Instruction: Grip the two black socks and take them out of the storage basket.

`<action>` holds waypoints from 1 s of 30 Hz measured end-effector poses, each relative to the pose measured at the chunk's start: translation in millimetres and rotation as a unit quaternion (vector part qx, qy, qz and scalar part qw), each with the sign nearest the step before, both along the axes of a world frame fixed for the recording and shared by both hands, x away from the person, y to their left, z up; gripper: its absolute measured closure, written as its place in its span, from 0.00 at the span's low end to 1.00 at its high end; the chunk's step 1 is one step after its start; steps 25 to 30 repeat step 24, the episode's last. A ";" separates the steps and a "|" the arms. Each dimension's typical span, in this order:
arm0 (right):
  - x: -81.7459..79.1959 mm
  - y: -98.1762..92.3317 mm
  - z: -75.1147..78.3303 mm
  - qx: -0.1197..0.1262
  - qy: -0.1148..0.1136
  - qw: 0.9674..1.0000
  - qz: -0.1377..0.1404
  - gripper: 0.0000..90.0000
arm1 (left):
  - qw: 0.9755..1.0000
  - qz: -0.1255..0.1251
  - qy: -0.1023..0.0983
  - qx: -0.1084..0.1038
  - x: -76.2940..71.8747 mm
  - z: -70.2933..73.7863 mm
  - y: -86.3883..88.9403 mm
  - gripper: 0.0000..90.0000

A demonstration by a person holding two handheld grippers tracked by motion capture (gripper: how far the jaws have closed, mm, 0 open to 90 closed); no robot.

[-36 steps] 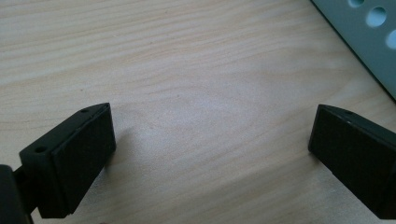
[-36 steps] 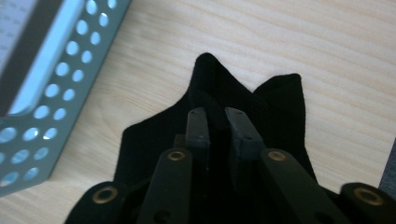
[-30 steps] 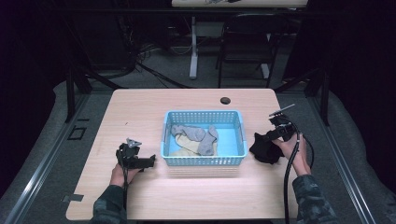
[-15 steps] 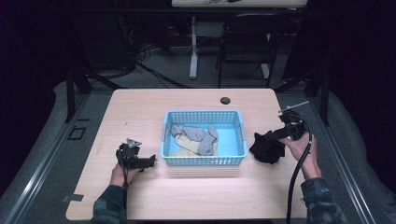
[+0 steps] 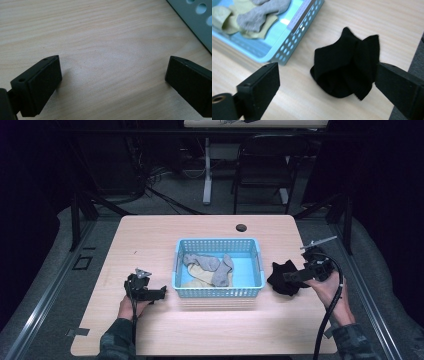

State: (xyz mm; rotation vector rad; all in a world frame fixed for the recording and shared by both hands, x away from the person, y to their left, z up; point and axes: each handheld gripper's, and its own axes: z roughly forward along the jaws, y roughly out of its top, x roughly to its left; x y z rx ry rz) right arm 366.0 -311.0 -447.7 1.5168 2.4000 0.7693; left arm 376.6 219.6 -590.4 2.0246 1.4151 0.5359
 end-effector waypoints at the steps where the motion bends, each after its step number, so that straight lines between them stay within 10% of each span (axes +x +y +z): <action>1: -2.4 0.3 -0.8 -0.003 0.000 1.000 0.005 0.04 | 1.000 0.000 0.000 0.000 0.0 0.0 0.0 0.01; 16: -30.8 6.3 -44.0 -0.016 0.006 1.000 0.003 0.00 | 1.000 0.000 0.000 0.000 0.2 0.0 0.1 0.01; 30: -34.1 -1.5 -47.8 -0.010 -0.005 1.000 -0.013 0.00 | 1.000 -0.001 0.000 0.000 0.6 0.0 -0.1 0.01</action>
